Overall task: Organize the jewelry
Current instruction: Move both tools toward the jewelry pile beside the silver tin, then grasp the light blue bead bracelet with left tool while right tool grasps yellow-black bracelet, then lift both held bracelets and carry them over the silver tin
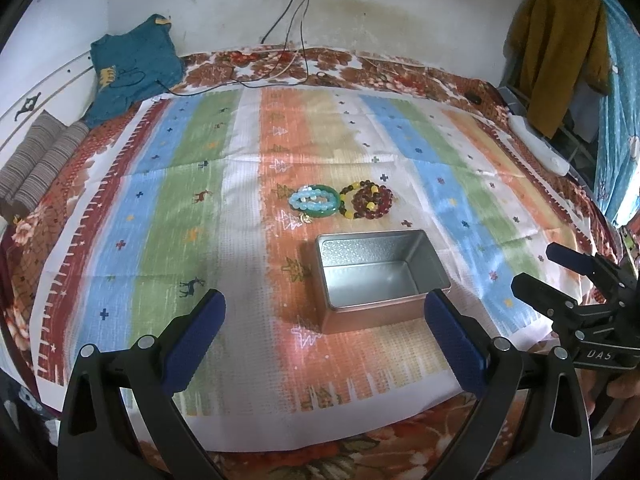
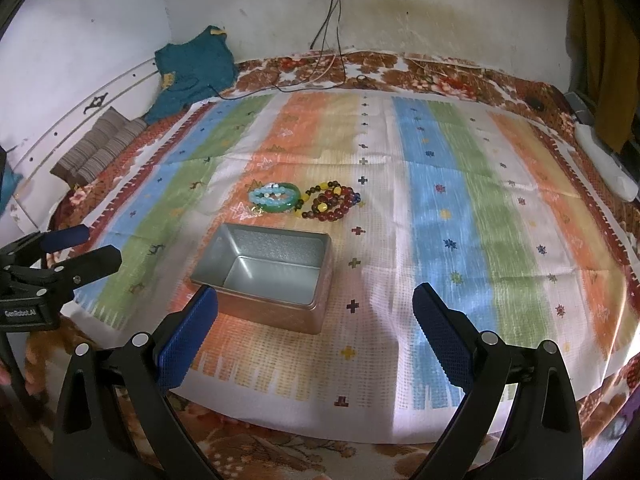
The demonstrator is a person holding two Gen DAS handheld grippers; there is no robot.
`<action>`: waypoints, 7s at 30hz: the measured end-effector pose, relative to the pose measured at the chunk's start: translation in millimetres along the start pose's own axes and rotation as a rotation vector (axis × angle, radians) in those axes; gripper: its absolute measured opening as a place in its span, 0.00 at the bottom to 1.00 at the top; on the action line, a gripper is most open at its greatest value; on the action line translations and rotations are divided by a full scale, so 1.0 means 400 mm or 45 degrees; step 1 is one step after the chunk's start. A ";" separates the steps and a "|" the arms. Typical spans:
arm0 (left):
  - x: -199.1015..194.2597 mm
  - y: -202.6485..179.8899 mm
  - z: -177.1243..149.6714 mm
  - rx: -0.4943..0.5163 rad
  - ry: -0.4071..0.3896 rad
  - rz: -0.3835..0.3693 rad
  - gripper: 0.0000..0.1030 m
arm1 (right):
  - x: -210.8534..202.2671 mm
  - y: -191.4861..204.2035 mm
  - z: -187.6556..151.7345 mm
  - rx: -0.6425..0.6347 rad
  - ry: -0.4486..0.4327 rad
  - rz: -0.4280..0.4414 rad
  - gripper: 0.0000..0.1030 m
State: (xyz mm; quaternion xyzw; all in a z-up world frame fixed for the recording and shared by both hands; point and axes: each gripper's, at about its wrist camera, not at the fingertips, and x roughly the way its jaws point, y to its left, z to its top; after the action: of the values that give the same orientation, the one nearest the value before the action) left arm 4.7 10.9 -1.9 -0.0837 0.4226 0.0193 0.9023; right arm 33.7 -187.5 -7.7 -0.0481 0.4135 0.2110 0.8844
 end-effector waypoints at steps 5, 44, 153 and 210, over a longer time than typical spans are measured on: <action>0.004 0.004 0.002 -0.001 -0.012 0.001 0.95 | 0.003 -0.003 0.001 -0.001 0.000 0.001 0.96; 0.067 0.021 0.058 -0.026 0.053 0.104 0.95 | 0.070 -0.028 0.058 0.028 0.098 -0.033 0.96; 0.689 0.096 0.289 0.024 0.503 0.051 0.11 | 0.739 -0.025 0.334 -0.135 0.488 -0.102 0.10; 0.223 -0.023 0.260 0.060 0.107 -0.084 0.11 | 0.232 0.009 0.288 -0.056 0.002 0.021 0.10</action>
State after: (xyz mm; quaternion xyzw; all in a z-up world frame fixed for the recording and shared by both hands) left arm 142.0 16.2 -3.6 -0.0769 0.4573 -0.0241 0.8857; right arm 166.8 -123.4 -1.8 -0.0643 0.4100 0.2274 0.8810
